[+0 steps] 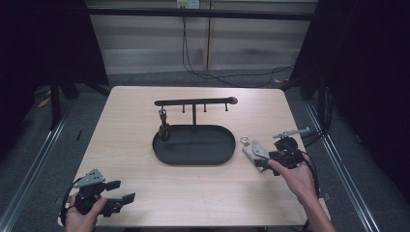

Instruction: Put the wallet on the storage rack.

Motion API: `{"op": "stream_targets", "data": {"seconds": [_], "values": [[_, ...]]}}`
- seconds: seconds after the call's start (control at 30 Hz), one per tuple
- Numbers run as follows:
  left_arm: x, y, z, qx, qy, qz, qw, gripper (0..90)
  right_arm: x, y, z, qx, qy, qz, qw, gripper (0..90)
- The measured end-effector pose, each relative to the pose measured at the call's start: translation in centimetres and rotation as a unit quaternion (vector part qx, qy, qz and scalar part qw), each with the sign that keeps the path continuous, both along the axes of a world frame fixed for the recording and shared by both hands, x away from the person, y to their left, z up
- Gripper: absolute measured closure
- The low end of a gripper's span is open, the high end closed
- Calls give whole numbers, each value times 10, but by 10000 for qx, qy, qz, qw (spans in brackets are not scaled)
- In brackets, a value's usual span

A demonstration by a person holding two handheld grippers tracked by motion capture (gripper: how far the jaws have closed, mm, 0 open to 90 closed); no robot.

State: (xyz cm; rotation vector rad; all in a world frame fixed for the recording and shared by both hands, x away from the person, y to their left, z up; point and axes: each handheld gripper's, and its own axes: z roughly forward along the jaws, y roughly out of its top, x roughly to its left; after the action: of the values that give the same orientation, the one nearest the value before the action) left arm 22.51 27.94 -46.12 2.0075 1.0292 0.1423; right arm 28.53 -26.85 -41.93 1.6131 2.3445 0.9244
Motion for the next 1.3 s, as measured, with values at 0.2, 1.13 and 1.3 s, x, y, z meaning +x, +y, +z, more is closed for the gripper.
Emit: {"op": "stream_targets", "data": {"seconds": [0.2,1.13,1.3], "values": [[-1,-1,-1,22,12,-27,10000,204,13,6,6,-102,179,108,9997,267],[-2,1,4,60,-122,-90,9999,205,64,7,-13,-780,1108,271,9904,296],[-1,1,4,55,-94,-95,9999,205,69,8,-19,-876,1162,220,9891,273]]}}
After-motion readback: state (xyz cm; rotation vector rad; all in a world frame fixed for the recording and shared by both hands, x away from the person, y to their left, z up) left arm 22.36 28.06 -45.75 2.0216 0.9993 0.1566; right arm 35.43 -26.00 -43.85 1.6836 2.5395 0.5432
